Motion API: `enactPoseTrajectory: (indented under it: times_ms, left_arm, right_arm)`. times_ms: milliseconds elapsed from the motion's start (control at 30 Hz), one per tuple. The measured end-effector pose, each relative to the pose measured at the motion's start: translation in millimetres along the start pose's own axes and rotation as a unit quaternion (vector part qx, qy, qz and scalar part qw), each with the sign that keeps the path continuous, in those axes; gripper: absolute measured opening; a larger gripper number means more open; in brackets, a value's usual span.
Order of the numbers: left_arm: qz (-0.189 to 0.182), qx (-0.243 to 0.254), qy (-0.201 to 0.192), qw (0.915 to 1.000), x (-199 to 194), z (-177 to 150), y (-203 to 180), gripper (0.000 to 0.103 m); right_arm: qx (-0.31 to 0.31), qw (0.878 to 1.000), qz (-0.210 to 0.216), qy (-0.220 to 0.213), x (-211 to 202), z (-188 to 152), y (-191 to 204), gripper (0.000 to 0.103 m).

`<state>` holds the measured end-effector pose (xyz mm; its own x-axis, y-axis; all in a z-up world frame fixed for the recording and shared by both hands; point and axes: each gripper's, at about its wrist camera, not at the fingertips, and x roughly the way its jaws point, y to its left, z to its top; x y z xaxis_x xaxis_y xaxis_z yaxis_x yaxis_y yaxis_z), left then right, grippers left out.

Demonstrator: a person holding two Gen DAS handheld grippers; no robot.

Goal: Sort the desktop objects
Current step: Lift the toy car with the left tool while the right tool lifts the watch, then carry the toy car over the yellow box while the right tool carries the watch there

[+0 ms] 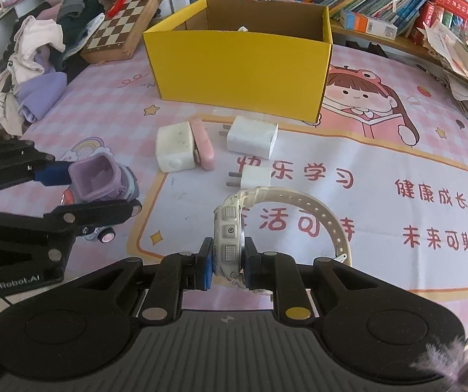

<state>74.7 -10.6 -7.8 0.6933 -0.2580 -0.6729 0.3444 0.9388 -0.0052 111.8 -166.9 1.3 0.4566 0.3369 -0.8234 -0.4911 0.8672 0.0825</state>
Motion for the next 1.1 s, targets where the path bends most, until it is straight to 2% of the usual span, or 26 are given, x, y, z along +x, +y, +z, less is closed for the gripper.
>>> enactPoseTrajectory:
  times_ms: [367,633,900,1100]
  left_arm:
    - [0.006,-0.004,-0.020,0.9998,8,23,0,0.038]
    - [0.016,-0.017,-0.035,0.9991,14,44,3,0.038]
    - [0.041,-0.020,-0.058,0.9973,16,71,10,0.038]
    - [0.067,-0.019,-0.075,0.9948,18,96,22,0.038]
  right_arm:
    - [-0.011,1.000,0.002,-0.013,-3,20,-17,0.017]
    - [-0.020,0.999,0.022,-0.024,-6,42,-30,0.017]
    - [-0.029,0.997,0.048,-0.046,-9,78,-45,0.017]
    - [-0.059,0.993,0.061,-0.076,-14,112,-53,0.017]
